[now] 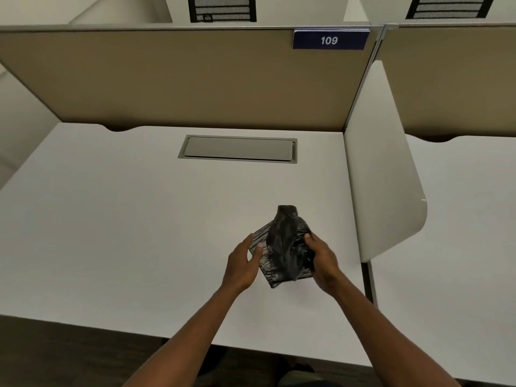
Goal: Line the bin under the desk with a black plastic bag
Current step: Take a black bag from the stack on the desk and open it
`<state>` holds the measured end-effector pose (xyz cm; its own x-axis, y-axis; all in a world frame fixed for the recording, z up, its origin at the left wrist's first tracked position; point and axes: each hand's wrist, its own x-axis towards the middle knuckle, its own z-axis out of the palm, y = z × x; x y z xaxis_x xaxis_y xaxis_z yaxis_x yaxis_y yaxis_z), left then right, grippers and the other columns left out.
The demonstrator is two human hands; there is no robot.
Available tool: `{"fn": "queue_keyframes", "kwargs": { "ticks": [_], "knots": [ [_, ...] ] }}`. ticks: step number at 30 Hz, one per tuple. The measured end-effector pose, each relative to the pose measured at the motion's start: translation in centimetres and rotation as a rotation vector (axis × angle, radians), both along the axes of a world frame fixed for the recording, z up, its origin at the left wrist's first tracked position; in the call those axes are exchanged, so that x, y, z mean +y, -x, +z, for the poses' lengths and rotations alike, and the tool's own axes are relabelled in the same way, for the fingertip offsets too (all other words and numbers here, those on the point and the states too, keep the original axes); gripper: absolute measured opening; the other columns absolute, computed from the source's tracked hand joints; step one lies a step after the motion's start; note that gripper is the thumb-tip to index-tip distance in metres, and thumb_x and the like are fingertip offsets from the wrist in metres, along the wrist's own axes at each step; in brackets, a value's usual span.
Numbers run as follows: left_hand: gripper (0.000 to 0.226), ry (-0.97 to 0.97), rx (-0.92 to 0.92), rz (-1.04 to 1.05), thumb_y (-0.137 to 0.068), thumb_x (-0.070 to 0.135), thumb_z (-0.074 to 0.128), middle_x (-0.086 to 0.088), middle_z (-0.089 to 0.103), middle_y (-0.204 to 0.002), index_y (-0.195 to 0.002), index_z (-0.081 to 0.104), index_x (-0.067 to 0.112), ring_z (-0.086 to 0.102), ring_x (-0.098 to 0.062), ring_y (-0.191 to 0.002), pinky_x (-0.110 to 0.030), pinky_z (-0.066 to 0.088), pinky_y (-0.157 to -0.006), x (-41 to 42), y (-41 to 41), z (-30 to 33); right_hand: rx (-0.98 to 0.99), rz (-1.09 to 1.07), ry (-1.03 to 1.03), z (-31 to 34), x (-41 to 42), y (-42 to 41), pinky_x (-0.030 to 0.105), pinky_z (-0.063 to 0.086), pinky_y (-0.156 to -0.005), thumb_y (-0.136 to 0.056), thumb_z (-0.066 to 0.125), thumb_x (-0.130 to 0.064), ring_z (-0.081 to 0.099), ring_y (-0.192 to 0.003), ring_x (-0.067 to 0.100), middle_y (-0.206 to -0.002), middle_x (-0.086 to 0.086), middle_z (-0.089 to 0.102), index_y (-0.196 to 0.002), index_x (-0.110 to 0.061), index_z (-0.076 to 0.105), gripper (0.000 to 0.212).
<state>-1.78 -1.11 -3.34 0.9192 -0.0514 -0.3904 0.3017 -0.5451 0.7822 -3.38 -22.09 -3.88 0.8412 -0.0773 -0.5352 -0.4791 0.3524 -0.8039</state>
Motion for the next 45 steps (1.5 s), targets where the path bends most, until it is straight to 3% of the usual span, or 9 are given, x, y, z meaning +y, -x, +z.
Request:
{"fn": "queue_keyframes", "kwargs": {
  "ticks": [5, 11, 13, 17, 23, 29, 37, 41, 45],
  "knots": [
    [0.037, 0.555, 0.159, 0.141, -0.095, 0.063, 0.055, 0.017, 0.065, -0.140, -0.131, 0.059, 0.053, 0.066, -0.001, -0.120, -0.023, 0.058, -0.088, -0.4, 1.8, 5.1, 0.033, -0.060, -0.567, 2.8, -0.1, 2.0, 0.051, 0.058, -0.095, -0.105, 0.048, -0.036, 0.064, -0.128, 0.035, -0.143, 0.018, 0.064, -0.144, -0.010, 0.060, 0.049],
    [0.104, 0.949, 0.332, 0.433, -0.084, 0.025, 0.080, -0.009, 0.061, -0.144, -0.163, 0.012, 0.035, 0.063, -0.031, -0.128, -0.049, 0.055, -0.099, 2.9, 5.1, 5.8, 0.047, -0.085, -0.735, 4.1, 3.2, 5.1, 0.050, 0.050, -0.111, -0.106, 0.044, -0.031, 0.059, -0.134, 0.038, -0.148, 0.022, 0.058, -0.141, -0.002, 0.061, 0.049],
    [0.094, 0.987, 0.316, 0.468, -0.083, 0.013, 0.079, -0.013, 0.065, -0.140, -0.161, 0.027, 0.025, 0.067, -0.032, -0.123, -0.045, 0.059, -0.091, 4.4, 6.1, 6.1, 0.057, -0.076, -0.703, 4.3, 4.5, 6.2, 0.050, 0.055, -0.103, -0.104, 0.045, -0.030, 0.059, -0.133, 0.040, -0.148, 0.023, 0.058, -0.143, -0.002, 0.058, 0.050],
    [0.055, 0.973, 0.259, 0.434, -0.078, 0.014, 0.077, -0.017, 0.068, -0.136, -0.132, 0.066, 0.017, 0.065, -0.039, -0.124, -0.044, 0.059, -0.087, 7.4, 7.8, 7.3, 0.028, -0.031, -0.387, 5.5, 7.0, 7.5, 0.046, 0.054, -0.099, -0.102, 0.051, -0.033, 0.064, -0.127, 0.031, -0.141, 0.014, 0.067, -0.137, -0.016, 0.068, 0.042],
    [0.046, 1.012, 0.197, 0.469, -0.093, 0.003, 0.061, -0.020, 0.067, -0.136, -0.138, 0.062, 0.013, 0.065, -0.036, -0.116, -0.047, 0.050, -0.096, 12.6, 10.2, 8.7, -0.331, -0.085, 0.450, 8.8, 10.9, 8.9, 0.044, 0.057, -0.091, -0.100, 0.065, -0.032, 0.068, -0.113, 0.018, -0.118, 0.000, 0.074, -0.116, -0.031, 0.071, 0.017],
    [0.046, 0.995, 0.111, 0.373, -0.089, 0.012, 0.071, -0.018, 0.069, -0.134, -0.134, 0.066, 0.020, 0.063, -0.040, -0.127, -0.059, 0.046, -0.111, 16.9, 14.2, 10.1, -0.722, 0.373, 0.900, 12.7, 18.8, 11.4, 0.012, 0.051, -0.084, -0.076, 0.077, -0.065, 0.063, -0.106, -0.003, -0.118, -0.017, 0.065, -0.127, -0.030, 0.068, 0.062],
    [0.081, 1.163, 0.122, 0.390, -0.070, 0.032, 0.094, -0.027, 0.060, -0.143, -0.140, 0.060, 0.010, 0.054, -0.048, -0.135, -0.070, 0.034, -0.115, 21.9, 18.9, 11.4, -0.466, 0.215, 0.338, 12.7, 24.0, 14.1, 0.026, 0.052, -0.062, -0.102, 0.062, -0.012, 0.071, -0.077, 0.013, -0.087, 0.000, 0.079, -0.096, -0.018, 0.080, 0.021],
    [0.065, 1.251, 0.257, 0.429, -0.096, 0.039, 0.063, -0.033, 0.047, -0.151, -0.148, 0.050, 0.002, 0.042, -0.052, -0.143, -0.070, 0.025, -0.120, 23.7, 20.8, 11.4, -0.250, 0.101, -0.026, 13.5, 25.4, 16.2, 0.031, 0.049, -0.064, -0.103, 0.057, -0.013, 0.066, -0.077, 0.016, -0.089, 0.004, 0.077, -0.089, -0.021, 0.081, 0.029],
    [0.058, 1.230, 0.293, 0.432, -0.101, 0.032, 0.057, -0.038, 0.045, -0.151, -0.147, 0.050, -0.003, 0.039, -0.054, -0.144, -0.067, 0.026, -0.122, 24.8, 22.6, 11.4, -0.282, 0.185, 0.098, 13.7, 27.3, 19.0, 0.028, 0.056, -0.063, -0.099, 0.062, -0.044, 0.073, -0.082, 0.015, -0.093, -0.002, 0.079, -0.093, -0.028, 0.081, 0.025]
  ]
}}
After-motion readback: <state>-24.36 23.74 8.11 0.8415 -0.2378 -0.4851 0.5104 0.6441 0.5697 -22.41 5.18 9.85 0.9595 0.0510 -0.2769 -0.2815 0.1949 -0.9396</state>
